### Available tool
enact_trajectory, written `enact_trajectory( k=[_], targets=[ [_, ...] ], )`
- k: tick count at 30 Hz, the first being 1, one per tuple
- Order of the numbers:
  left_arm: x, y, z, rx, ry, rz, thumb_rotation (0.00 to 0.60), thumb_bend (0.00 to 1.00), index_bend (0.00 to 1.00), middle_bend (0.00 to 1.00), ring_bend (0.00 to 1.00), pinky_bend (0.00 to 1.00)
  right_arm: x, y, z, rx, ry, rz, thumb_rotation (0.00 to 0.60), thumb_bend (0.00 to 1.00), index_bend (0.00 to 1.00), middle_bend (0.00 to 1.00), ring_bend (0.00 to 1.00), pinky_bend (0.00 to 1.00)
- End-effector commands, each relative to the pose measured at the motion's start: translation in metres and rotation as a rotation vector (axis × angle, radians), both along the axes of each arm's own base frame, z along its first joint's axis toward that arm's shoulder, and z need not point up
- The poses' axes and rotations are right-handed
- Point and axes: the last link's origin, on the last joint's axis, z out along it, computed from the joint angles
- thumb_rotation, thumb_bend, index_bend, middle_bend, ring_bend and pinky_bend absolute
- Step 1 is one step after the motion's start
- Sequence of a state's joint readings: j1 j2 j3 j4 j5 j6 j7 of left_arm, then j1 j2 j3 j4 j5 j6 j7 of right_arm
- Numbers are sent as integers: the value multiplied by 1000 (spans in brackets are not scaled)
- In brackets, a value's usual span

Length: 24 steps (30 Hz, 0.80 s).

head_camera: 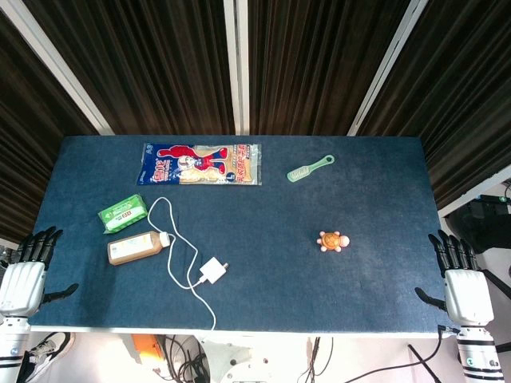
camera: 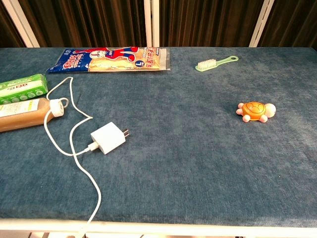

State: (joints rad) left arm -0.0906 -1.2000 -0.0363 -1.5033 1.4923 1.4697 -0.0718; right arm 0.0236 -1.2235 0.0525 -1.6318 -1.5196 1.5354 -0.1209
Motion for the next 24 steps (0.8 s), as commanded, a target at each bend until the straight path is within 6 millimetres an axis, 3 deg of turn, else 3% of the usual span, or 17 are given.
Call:
enact_trajectory(
  k=[1, 10, 14, 20, 24],
  targets=[
    [1, 1, 0, -4, -2, -2, 600, 0, 26, 9, 0, 0, 0, 0, -1, 1, 2, -4, 600, 9, 0, 0, 0, 0],
    [1, 2, -1, -25, -13, -3, 600, 0, 26, 20, 0, 0, 2, -6, -4, 45, 29, -18, 600, 17, 0, 0, 0, 0],
    [2, 3, 0, -27, -22, -4, 600, 0, 26, 25, 0, 0, 7, -18, -10, 92, 73, -19, 600, 25, 0, 0, 0, 0],
    [2, 5, -2, -34, -31, -9, 600, 0, 26, 26, 0, 0, 29, -48, -23, 150, 170, 45, 600, 26, 0, 11, 0, 0],
    [3, 5, -2, -37, -32, -19, 600, 0, 26, 26, 0, 0, 41, -81, -41, 178, 164, 69, 600, 26, 0, 103, 3, 36]
  ],
)
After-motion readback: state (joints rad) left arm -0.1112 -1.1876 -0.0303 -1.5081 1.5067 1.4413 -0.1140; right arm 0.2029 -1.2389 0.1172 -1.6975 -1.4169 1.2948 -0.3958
